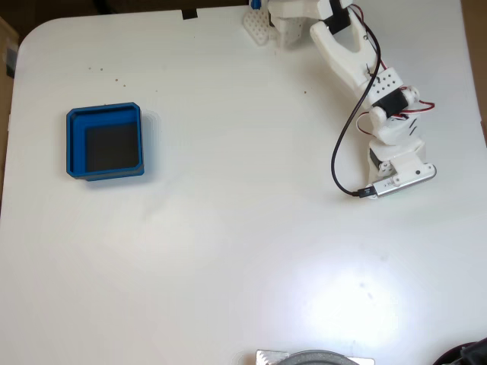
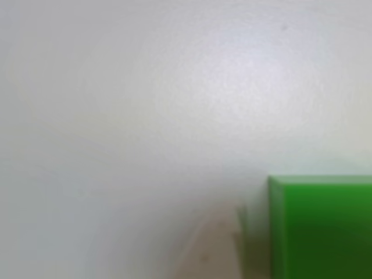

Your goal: Pick up green cube and drop it in the blue box

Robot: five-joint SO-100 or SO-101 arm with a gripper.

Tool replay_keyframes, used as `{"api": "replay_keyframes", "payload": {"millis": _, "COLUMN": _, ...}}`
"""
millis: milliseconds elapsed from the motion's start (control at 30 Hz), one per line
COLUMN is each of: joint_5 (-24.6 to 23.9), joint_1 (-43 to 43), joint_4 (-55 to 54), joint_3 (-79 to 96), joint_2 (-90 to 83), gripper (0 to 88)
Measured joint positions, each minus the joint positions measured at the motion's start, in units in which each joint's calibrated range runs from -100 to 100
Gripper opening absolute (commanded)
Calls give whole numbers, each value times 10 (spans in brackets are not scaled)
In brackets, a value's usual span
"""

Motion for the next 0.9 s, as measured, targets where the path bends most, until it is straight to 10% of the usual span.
{"api": "replay_keyframes", "payload": {"millis": 900, "joint_5": 0, "joint_1": 0, "joint_4": 0, "joint_3": 0, "joint_2": 0, "gripper": 21}}
